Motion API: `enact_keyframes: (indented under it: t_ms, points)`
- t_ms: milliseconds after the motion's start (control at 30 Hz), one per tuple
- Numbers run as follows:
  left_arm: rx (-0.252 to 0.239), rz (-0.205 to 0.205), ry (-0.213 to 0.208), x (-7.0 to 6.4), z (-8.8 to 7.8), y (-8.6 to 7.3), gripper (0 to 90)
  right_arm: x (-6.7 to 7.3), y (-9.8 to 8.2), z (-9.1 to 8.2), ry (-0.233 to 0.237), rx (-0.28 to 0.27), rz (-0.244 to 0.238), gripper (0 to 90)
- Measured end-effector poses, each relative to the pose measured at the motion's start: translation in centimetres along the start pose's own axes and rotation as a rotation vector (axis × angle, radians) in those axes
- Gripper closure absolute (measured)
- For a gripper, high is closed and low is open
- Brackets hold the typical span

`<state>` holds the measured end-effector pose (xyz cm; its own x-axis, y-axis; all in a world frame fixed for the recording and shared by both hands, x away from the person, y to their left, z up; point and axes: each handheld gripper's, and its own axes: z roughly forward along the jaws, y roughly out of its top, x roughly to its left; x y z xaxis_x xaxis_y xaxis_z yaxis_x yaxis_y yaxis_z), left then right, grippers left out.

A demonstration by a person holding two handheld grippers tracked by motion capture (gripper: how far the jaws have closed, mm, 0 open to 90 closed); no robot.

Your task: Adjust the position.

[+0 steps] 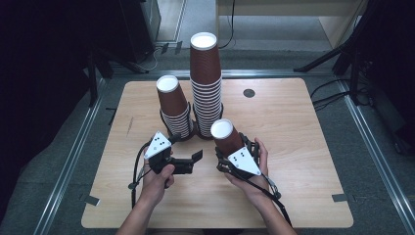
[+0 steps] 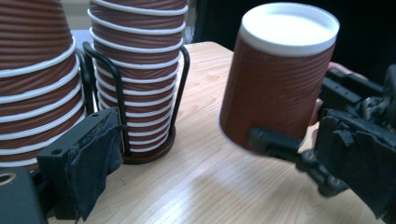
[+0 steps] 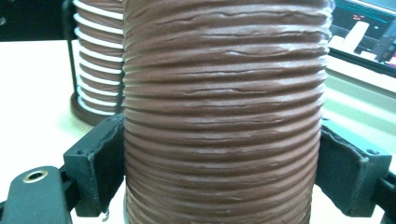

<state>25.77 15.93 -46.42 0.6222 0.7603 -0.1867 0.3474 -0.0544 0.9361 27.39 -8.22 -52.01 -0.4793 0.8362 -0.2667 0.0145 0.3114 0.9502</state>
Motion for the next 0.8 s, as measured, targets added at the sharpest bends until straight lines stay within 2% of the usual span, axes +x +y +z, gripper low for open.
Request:
enact_keyframes:
  t_ms: [100, 200, 267, 400, 533, 567, 633, 667, 800]
  points:
    - [0.015, 0.001, -0.018, -0.2, 0.2, 0.1, 1.4, 0.6, 0.1, 0.1, 0.024, -0.008, -0.031, 12.8]
    - [0.015, -0.014, -0.042, -0.2, 0.3, 0.2, 1.4, 0.8, 0.2, 0.1, 0.029, -0.013, -0.031, 12.8]
    - [0.011, -0.024, -0.058, -0.3, 0.3, 0.3, 1.4, 1.0, 0.2, 0.0, 0.029, -0.015, -0.053, 12.8]
    - [0.012, -0.021, -0.068, -0.5, 0.2, 0.4, 1.4, 1.2, 0.2, -0.1, 0.048, -0.019, -0.066, 12.8]
    - [0.016, -0.017, -0.085, -0.7, 0.3, 0.4, 1.5, 1.8, 0.2, -0.1, 0.075, -0.03, -0.1, 12.8]
    - [0.017, -0.018, -0.09, -0.7, 0.3, 0.4, 1.4, 2.0, 0.3, -0.1, 0.086, -0.035, -0.139, 12.7]
    - [0.017, -0.023, -0.099, -0.8, 0.3, 0.5, 1.4, 2.1, 0.3, -0.1, 0.086, -0.036, -0.149, 12.7]
    - [0.018, -0.022, -0.104, -0.8, 0.3, 0.5, 1.5, 2.4, 0.3, -0.2, 0.097, -0.045, -0.181, 12.6]
    - [0.013, -0.021, -0.106, -1.0, 0.3, 0.5, 1.5, 2.7, 0.3, -0.2, 0.108, -0.05, -0.207, 12.6]
